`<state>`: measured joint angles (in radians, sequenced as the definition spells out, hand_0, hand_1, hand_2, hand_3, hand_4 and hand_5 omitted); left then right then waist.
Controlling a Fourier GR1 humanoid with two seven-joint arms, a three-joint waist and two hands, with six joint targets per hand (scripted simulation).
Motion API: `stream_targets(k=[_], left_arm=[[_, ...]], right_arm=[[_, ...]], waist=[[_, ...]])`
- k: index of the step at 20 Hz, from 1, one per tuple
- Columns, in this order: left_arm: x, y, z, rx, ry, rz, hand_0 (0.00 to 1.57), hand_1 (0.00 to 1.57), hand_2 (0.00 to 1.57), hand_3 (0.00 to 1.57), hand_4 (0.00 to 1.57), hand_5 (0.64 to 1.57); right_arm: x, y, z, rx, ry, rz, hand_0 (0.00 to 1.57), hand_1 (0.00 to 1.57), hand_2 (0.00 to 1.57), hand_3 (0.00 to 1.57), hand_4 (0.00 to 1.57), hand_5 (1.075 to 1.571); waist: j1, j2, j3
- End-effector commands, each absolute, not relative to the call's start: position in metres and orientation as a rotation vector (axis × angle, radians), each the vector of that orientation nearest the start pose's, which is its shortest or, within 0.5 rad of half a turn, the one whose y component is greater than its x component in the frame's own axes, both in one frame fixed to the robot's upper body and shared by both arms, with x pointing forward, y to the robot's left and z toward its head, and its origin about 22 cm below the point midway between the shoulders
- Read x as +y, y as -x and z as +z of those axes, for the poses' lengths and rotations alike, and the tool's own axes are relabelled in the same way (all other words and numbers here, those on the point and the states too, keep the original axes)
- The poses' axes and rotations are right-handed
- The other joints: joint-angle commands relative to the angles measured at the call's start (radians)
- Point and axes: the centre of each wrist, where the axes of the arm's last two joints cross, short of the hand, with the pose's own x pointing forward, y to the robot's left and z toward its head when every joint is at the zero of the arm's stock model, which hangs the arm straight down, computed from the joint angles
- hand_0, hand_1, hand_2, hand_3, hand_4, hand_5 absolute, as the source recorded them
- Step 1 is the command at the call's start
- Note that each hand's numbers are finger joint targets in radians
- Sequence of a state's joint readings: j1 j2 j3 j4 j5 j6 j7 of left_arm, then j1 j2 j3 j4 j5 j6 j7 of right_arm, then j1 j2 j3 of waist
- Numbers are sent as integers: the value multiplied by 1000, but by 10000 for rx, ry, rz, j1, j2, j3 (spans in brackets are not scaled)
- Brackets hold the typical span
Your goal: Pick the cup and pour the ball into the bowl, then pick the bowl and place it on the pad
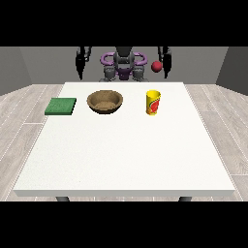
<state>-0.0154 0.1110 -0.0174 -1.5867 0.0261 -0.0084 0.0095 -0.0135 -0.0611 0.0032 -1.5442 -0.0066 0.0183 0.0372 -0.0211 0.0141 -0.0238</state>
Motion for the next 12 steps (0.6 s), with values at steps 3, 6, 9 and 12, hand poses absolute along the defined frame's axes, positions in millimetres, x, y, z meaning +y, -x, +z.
stream_targets(k=[3,6,9,12], left_arm=[[254,-246,34,-16089,-615,-1094,0,0,0,0,0,1470],[258,-246,44,-15969,-788,-1093,0,0,0,0,0,1470],[233,-218,-1,-17164,-550,621,0,0,0,0,0,1471],[237,-231,1,-18163,-438,668,0,0,0,0,0,1477]], right_arm=[[-248,-248,24,-15578,497,897,0,0,0,0,120,1563],[-251,-250,38,-15724,623,999,0,0,0,0,120,1563],[-311,-191,-37,-16297,5,-825,0,0,0,0,80,1566],[-325,-215,-27,-17235,-214,-560,0,0,0,0,27,1566]], waist=[[38,-2109,167],[75,-2971,205],[13,-1304,254],[193,-410,240]])
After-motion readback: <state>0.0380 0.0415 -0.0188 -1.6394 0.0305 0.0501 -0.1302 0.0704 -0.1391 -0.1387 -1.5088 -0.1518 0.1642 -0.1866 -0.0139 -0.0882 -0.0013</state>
